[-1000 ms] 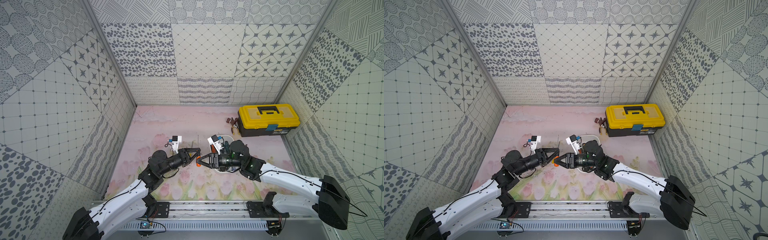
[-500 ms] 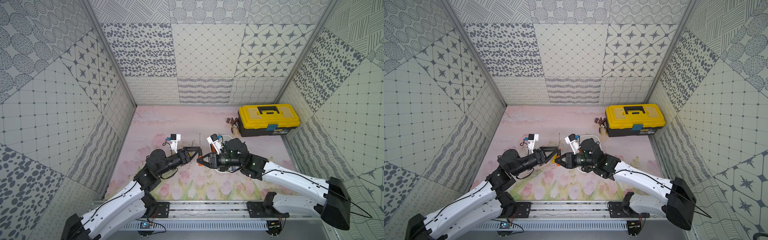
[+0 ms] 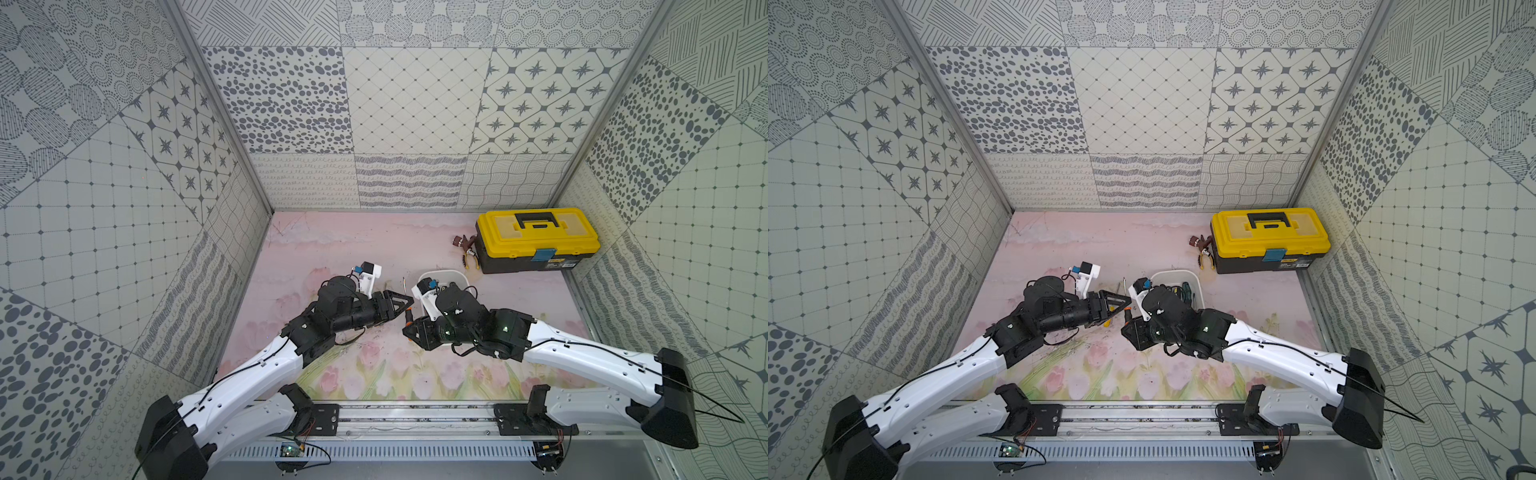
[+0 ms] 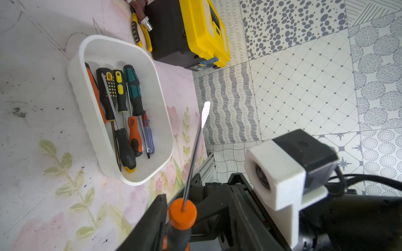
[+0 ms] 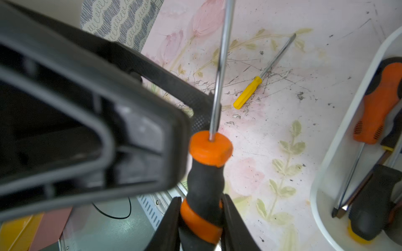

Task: Put the screwdriver on the desktop into the storage box
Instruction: Pick up the screwdriver from the center of the board.

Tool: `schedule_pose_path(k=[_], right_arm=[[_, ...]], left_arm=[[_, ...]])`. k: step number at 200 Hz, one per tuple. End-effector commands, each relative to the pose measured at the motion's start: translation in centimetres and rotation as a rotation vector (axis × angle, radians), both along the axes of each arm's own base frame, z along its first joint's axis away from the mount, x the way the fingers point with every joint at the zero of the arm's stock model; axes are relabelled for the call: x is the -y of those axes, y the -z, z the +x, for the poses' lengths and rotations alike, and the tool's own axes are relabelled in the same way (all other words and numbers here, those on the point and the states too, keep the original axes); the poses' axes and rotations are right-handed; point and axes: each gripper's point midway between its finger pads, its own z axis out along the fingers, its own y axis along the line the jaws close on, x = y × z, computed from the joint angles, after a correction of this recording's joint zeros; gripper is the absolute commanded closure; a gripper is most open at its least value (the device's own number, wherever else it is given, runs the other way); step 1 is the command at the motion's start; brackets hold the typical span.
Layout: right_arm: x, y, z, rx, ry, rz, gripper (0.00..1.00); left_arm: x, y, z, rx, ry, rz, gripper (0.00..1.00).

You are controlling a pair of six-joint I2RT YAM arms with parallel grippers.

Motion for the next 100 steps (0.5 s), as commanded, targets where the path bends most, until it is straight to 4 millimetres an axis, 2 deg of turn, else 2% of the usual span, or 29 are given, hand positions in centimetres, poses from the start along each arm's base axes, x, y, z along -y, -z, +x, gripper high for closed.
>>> schedule_pose_path(k=[1, 32, 52, 81, 95, 100], right_arm=[[-0.4, -0.7, 0.6, 0.06, 0.008, -0.02, 1.0], [-0.7, -0.9, 0.7, 0.07, 0.007, -0.023, 1.0], [-0.6, -1.0, 0.8, 0.072, 0.012, -0.023, 1.0], [-0.2, -1.2, 0.8, 0.079, 0.026, -0.019, 1.0], [-0.3, -1.4, 0.7, 0.078, 0.02, -0.01, 1.0], [-0.3, -1.6, 0.7, 0.079, 0.02, -0.004, 1.0]], left_arm=[[0.9, 2.0, -1.9, -0.04, 0.138, 0.084, 0.5], [1.2, 3.2, -1.9, -0.068, 0.148, 0.104, 0.56], [1.4, 3.4, -2.0, -0.071, 0.161, 0.111, 0.66], [1.1, 3.8, -1.9, -0.07, 0.147, 0.131, 0.91], [0.8, 3.8, -1.7, -0.064, 0.126, 0.143, 1.0], [0.7, 3.7, -1.6, -0.061, 0.116, 0.142, 1.0]])
